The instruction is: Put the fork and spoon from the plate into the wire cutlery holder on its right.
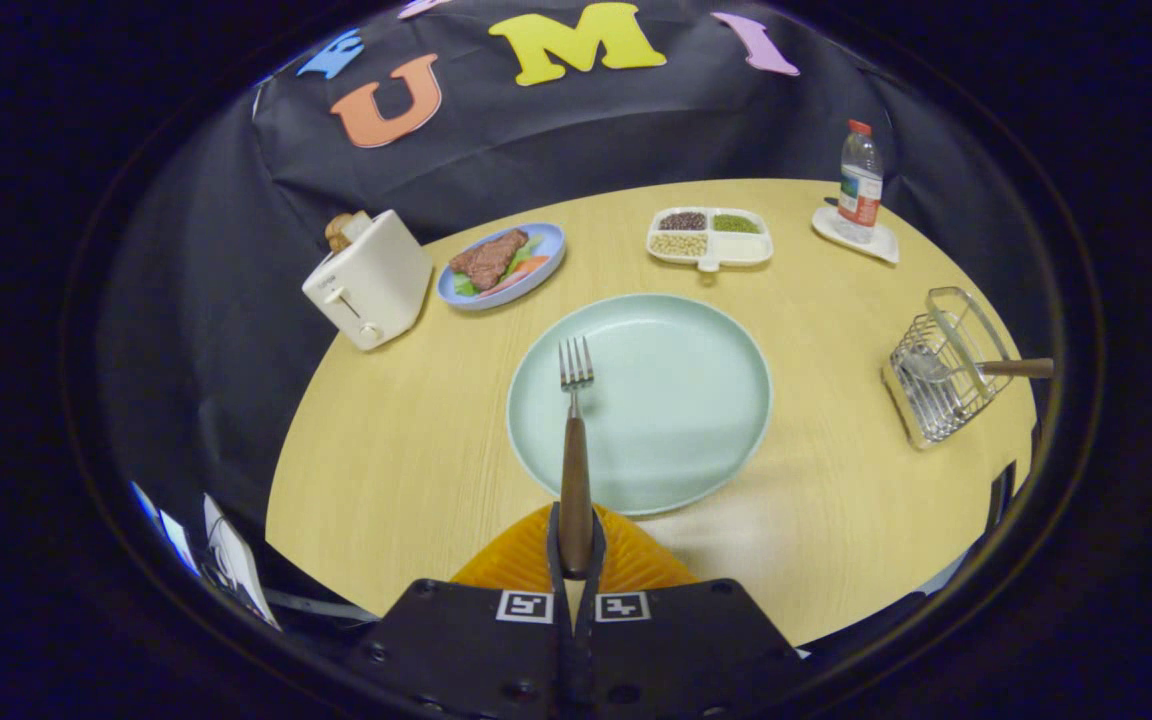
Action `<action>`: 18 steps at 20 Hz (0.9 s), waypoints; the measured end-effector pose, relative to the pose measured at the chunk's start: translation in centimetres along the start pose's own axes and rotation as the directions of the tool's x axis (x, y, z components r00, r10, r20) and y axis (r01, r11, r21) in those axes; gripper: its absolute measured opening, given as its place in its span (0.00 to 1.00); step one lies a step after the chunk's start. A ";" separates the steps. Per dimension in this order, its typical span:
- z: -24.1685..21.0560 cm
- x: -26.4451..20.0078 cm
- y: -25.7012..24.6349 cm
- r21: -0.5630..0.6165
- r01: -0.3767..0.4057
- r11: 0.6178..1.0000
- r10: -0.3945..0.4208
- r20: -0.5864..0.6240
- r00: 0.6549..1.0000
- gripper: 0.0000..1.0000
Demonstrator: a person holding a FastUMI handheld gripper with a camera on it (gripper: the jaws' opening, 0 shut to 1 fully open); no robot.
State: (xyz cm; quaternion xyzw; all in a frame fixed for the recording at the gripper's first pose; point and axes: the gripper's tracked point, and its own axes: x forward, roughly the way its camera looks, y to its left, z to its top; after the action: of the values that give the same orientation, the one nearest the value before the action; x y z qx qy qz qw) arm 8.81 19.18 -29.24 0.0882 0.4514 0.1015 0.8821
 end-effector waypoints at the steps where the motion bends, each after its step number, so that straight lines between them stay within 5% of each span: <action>1: 0.1 -0.5 -0.2 0.006 -0.006 1.000 0.006 0.005 1.000 0.01; 18: 3.7 -11.1 -13.4 0.117 0.015 0.993 -0.036 0.173 0.984 0.00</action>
State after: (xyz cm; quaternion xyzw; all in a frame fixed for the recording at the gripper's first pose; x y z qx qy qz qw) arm 6.82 3.20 -21.81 0.1419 0.3783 0.0557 0.9131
